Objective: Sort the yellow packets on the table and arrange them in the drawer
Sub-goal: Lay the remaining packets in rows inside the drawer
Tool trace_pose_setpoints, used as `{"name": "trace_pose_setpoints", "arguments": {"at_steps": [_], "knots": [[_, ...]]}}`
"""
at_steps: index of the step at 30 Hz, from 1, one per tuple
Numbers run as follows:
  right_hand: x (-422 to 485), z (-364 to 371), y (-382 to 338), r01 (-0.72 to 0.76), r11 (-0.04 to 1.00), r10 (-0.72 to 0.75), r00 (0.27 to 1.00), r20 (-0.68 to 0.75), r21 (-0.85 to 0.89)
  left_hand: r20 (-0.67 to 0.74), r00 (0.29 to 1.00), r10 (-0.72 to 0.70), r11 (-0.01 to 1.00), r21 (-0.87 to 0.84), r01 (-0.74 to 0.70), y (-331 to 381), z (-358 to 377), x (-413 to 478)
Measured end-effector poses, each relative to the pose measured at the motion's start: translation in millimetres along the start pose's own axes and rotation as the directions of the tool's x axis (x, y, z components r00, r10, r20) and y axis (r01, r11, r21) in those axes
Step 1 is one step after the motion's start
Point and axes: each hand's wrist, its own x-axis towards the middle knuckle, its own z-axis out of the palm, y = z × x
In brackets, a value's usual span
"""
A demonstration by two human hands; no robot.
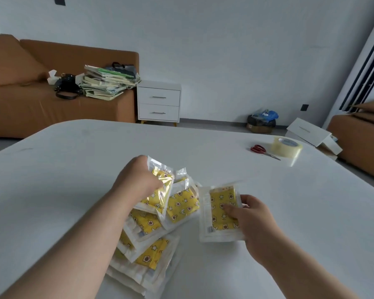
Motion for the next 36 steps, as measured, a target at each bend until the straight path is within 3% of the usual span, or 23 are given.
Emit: {"name": "trace_pose_setpoints", "arguments": {"at_steps": [5, 8, 11, 13, 17, 22, 24, 29, 32, 36], "knots": [[6, 34, -7, -0.099, 0.995, 0.099, 0.995, 0.003, 0.017, -0.080, 0.992, -0.093, 0.962, -0.265, 0.069, -11, -32, 15], [6, 55, -6, -0.108, 0.981, 0.103, 0.994, -0.039, -0.159, -0.105, 0.981, -0.161, 0.930, -0.350, 0.115, -21, -39, 17], [0, 66, -13, -0.011, 0.844, -0.044, 0.995, -0.091, -0.535, -0.102, 0.976, -0.191, 0.917, -0.373, 0.141, -27, -41, 17], [-5, 74, -20, 0.016, 0.743, -0.074, 0.996, -0.058, -0.669, -0.106, 0.975, -0.195, 0.915, -0.378, 0.142, -29, -40, 17], [-6, 97, -37, 0.045, 0.641, -0.033, 0.999, 0.031, -0.766, -0.114, 0.973, -0.202, 0.910, -0.389, 0.143, -32, -39, 17], [2, 120, -37, 0.179, 0.418, -0.061, 0.984, 0.169, -0.891, -0.113, 0.969, -0.218, 0.891, -0.428, 0.150, -36, -43, 18], [7, 121, -33, 0.187, 0.438, -0.066, 0.982, 0.177, -0.879, -0.105, 0.969, -0.224, 0.886, -0.436, 0.158, -37, -44, 18], [17, 107, -26, 0.225, 0.643, -0.145, 0.974, 0.172, -0.732, -0.064, 0.970, -0.234, 0.873, -0.454, 0.181, -43, -42, 20], [18, 99, -26, 0.184, 0.782, -0.115, 0.982, 0.152, -0.595, -0.031, 0.968, -0.249, 0.859, -0.468, 0.206, -47, -40, 20], [25, 92, -26, 0.078, 0.891, -0.026, 0.992, 0.121, -0.448, 0.005, 0.968, -0.250, 0.848, -0.482, 0.221, -47, -37, 19]]}}
